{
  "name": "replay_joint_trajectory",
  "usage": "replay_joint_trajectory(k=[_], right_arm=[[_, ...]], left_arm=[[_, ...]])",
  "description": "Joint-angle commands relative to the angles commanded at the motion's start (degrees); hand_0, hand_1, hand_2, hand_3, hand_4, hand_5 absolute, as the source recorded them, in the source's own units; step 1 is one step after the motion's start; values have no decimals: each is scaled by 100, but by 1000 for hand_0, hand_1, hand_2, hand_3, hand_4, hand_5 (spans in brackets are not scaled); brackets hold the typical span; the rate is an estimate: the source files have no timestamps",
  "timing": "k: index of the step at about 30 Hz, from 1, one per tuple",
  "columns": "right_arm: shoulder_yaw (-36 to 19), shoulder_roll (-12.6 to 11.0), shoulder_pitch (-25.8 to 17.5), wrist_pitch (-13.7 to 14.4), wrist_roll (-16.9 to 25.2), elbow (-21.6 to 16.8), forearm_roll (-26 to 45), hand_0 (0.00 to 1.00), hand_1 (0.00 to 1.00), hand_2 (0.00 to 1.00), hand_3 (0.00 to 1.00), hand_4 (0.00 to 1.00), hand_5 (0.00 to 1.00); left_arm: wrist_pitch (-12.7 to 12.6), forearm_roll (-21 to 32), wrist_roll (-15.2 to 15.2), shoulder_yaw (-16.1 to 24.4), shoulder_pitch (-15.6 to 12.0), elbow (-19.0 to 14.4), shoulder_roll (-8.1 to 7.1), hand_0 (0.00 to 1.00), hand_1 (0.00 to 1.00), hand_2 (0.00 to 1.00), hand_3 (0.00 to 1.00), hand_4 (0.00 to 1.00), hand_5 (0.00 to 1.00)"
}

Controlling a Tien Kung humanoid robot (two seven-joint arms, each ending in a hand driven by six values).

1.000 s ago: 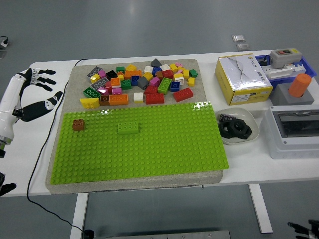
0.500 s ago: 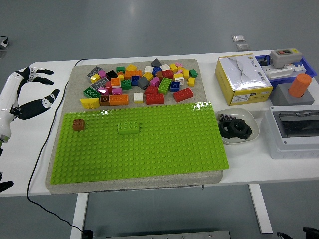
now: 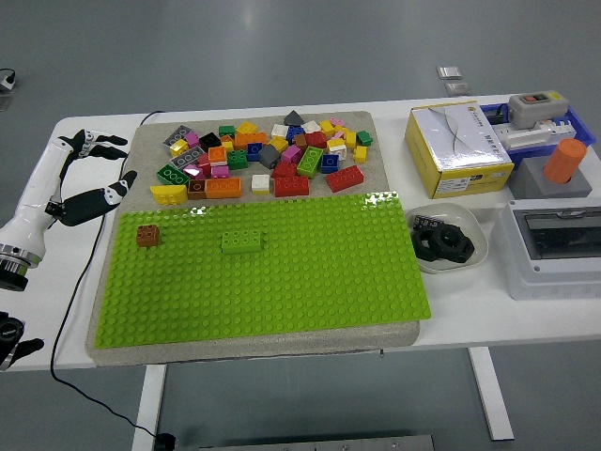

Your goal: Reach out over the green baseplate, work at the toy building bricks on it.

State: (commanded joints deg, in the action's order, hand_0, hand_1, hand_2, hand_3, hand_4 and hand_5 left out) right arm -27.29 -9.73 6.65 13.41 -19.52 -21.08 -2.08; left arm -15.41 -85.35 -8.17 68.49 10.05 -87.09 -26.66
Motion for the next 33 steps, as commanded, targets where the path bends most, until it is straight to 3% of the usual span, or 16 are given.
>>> replay_joint_trajectory(k=[33], right_arm=[[-58,-77,265,-170,-27,148,-777,694,688,765,855,970,998]], left_arm=[[-1,106,-13,-268,52,137,164,759,653,584,590,729,147]])
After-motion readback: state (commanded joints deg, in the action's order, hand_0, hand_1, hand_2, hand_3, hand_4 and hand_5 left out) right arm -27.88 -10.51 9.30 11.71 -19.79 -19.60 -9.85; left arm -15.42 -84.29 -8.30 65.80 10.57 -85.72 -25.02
